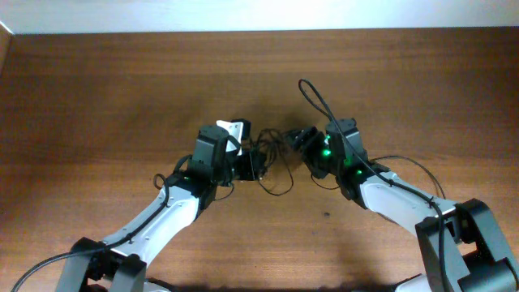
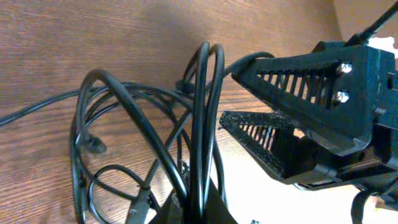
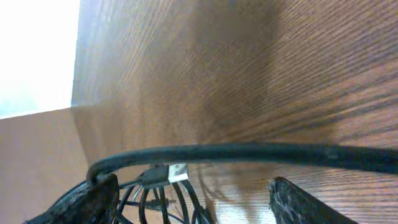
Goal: Untangle cables
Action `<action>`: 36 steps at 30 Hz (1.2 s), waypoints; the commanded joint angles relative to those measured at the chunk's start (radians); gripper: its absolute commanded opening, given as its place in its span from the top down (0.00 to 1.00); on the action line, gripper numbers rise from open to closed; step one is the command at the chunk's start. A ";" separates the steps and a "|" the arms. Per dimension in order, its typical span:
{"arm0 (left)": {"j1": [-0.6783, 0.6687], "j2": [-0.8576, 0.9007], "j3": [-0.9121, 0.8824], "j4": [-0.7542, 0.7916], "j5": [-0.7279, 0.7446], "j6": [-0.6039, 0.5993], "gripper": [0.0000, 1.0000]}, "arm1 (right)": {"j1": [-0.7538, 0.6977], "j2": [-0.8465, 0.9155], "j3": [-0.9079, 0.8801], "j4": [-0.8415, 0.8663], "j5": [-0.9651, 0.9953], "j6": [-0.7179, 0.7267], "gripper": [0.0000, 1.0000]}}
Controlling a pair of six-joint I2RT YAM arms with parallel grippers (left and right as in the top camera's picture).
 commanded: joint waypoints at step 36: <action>0.036 -0.131 0.001 -0.391 -0.906 -0.366 0.88 | -0.550 -0.200 0.067 -0.653 -0.161 -0.834 0.32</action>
